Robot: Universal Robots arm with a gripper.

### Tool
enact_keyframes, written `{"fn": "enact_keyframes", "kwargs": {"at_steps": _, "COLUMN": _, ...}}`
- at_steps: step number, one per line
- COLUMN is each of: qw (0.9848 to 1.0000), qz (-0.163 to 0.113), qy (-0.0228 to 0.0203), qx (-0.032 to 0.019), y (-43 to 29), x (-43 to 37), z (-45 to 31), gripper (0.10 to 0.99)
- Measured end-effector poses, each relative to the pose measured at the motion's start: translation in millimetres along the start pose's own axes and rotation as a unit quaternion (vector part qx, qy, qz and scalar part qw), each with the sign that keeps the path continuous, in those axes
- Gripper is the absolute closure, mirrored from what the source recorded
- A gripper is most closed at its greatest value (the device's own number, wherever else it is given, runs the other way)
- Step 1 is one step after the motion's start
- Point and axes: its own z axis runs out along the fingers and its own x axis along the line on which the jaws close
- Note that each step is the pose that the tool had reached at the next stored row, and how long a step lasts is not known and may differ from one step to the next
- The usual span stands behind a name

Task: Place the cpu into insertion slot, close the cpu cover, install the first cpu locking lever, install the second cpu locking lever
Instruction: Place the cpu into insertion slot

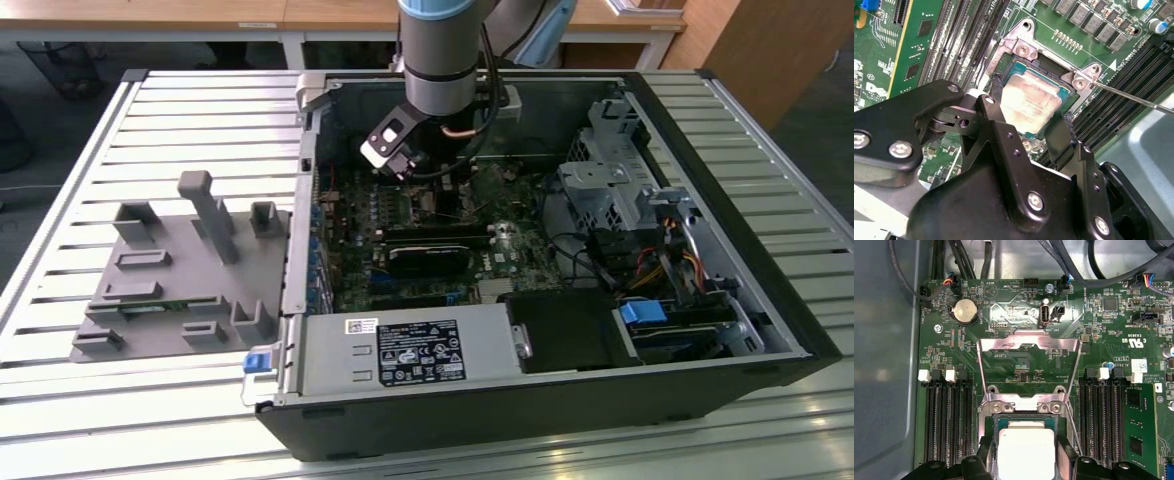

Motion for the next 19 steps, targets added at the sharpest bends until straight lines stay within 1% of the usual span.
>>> {"fn": "enact_keyframes", "kwargs": {"at_steps": 3, "qw": 1.0000, "qz": 0.000, "qy": 0.0000, "qx": 0.0000, "y": 0.1, "x": 0.1, "z": -0.2, "gripper": 0.475}}
{"fn": "enact_keyframes", "kwargs": {"at_steps": 5, "qw": 1.0000, "qz": 0.000, "qy": 0.0000, "qx": 0.0000, "y": 0.2, "x": 0.1, "z": -1.6, "gripper": 0.475}}
{"fn": "enact_keyframes", "kwargs": {"at_steps": 9, "qw": 1.0000, "qz": 0.000, "qy": 0.0001, "qx": 0.0000, "y": 0.6, "x": 0.2, "z": -6.7, "gripper": 0.475}}
{"fn": "enact_keyframes", "kwargs": {"at_steps": 13, "qw": 1.0000, "qz": 0.000, "qy": 0.0000, "qx": 0.0002, "y": 1.2, "x": 0.4, "z": -13.5, "gripper": 0.475}}
{"fn": "enact_keyframes", "kwargs": {"at_steps": 16, "qw": 1.0000, "qz": 0.000, "qy": -0.0002, "qx": 0.0013, "y": 1.5, "x": 0.5, "z": -16.0, "gripper": 0.486}}
{"fn": "enact_keyframes", "kwargs": {"at_steps": 19, "qw": 1.0000, "qz": 0.000, "qy": -0.0009, "qx": 0.0022, "y": 1.6, "x": 0.5, "z": -16.6, "gripper": 0.671}}
